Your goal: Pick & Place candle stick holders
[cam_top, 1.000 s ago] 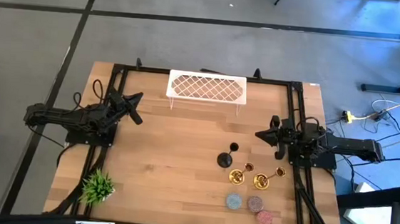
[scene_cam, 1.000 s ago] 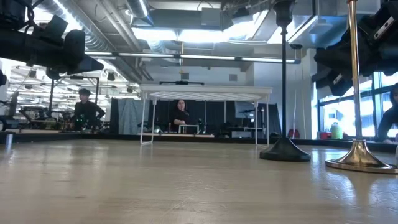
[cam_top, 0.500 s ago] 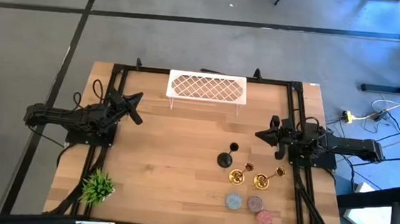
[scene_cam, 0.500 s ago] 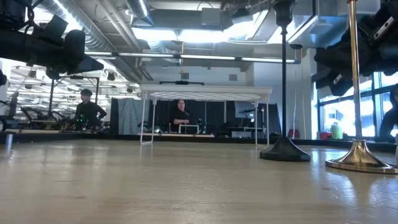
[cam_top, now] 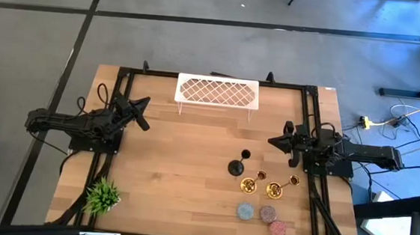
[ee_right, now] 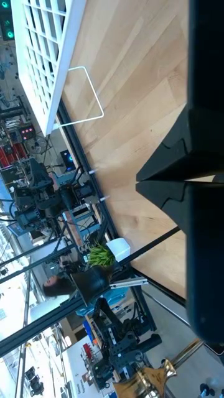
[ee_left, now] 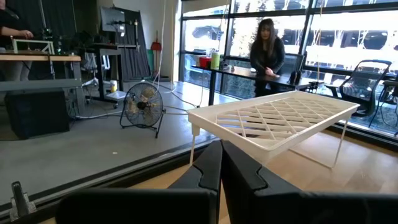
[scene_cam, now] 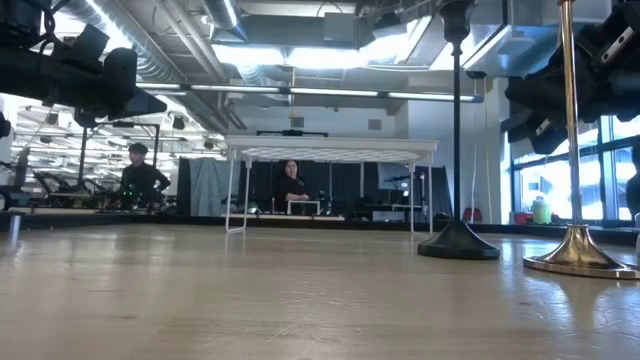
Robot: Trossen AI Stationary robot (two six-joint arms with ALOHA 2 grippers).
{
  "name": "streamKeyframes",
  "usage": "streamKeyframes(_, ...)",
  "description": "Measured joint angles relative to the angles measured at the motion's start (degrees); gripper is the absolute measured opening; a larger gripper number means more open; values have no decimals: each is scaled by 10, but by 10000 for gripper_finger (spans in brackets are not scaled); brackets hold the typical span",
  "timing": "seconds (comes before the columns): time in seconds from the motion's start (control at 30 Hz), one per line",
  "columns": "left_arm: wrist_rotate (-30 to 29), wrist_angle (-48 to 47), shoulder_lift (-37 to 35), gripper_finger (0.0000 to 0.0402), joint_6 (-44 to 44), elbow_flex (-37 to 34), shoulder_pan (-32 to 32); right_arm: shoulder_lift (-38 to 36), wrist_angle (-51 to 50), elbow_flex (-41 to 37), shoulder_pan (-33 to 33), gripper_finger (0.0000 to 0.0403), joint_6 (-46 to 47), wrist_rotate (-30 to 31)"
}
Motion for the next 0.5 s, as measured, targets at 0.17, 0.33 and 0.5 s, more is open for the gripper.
streamKeyframes(0.17, 0, 0, 0, 4, 0, 0, 0, 0, 21, 0, 0, 0, 25, 0)
streamKeyframes(0.33, 0, 0, 0, 4, 0, 0, 0, 0, 52, 0, 0, 0, 85, 3)
streamKeyframes(0.5, 0, 0, 0, 4, 0, 0, 0, 0, 111, 0, 0, 0, 108, 36)
